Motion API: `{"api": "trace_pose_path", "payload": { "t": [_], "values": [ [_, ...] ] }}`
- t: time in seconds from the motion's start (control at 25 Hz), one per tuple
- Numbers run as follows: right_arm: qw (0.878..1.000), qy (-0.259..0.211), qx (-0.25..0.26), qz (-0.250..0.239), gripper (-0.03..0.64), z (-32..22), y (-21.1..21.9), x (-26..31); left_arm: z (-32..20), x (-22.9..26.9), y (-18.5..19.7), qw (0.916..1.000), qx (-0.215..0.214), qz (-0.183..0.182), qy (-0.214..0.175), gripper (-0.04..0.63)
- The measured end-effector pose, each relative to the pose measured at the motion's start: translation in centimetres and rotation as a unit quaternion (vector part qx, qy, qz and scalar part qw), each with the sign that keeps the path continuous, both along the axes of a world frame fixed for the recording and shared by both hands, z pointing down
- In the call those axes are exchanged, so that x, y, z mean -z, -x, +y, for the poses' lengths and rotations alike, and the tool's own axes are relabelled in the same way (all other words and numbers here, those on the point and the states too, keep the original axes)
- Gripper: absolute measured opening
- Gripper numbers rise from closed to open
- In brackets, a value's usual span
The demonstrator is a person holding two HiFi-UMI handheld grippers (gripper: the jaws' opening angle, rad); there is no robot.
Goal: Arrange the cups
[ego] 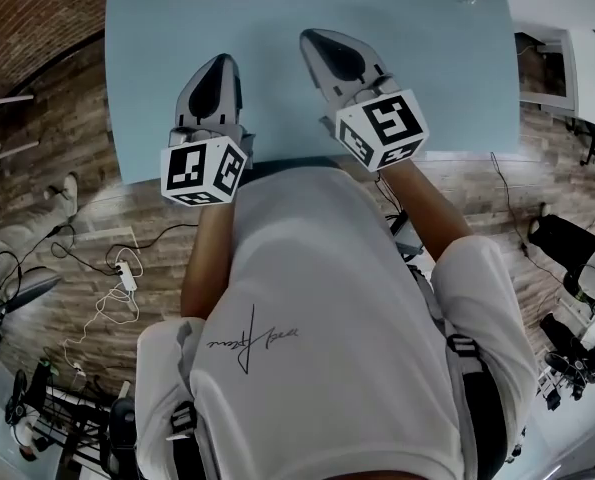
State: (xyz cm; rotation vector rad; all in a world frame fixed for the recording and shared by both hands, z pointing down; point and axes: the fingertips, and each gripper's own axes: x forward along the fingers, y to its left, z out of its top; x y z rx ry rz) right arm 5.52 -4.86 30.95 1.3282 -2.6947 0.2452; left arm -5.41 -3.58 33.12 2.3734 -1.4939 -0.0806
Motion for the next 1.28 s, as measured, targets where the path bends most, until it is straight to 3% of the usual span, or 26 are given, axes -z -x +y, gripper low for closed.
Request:
{"api": "trace_pose_path", "payload": {
  "t": [1.28],
  "values": [
    [1.0,-0.012,-0.014,-0.017,0.018,3.2,-3.9,0.1,3.3,1.6,-1.6,0.9996,0.0,-0.007,-0.025,0.009]
  ]
}}
